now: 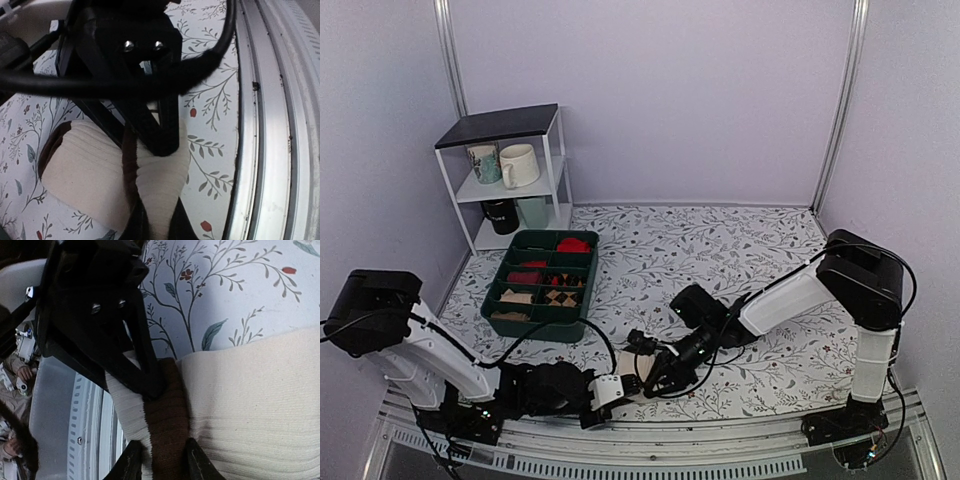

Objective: Roll the socks
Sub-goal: Roll the sock at the center of the board.

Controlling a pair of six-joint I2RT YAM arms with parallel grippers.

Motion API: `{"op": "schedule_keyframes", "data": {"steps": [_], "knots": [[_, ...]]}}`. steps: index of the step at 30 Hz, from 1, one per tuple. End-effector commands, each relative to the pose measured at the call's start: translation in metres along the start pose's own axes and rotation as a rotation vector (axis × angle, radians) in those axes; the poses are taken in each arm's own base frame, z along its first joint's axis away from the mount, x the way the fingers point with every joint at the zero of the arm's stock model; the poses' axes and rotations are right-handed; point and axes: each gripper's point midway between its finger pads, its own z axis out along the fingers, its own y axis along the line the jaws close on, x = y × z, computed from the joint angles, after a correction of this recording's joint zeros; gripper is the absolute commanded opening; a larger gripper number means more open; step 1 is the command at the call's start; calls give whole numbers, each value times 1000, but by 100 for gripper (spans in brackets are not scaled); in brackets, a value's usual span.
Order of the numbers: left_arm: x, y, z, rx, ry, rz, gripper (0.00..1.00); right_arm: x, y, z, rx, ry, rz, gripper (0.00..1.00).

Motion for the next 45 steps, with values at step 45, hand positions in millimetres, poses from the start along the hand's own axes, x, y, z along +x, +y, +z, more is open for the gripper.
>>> {"op": "schedule_keyframes", "data": {"steps": [45], "knots": [[62,-14,4,252,330,-391,0,12,-2,-3,511,-26,-583,42]]}}
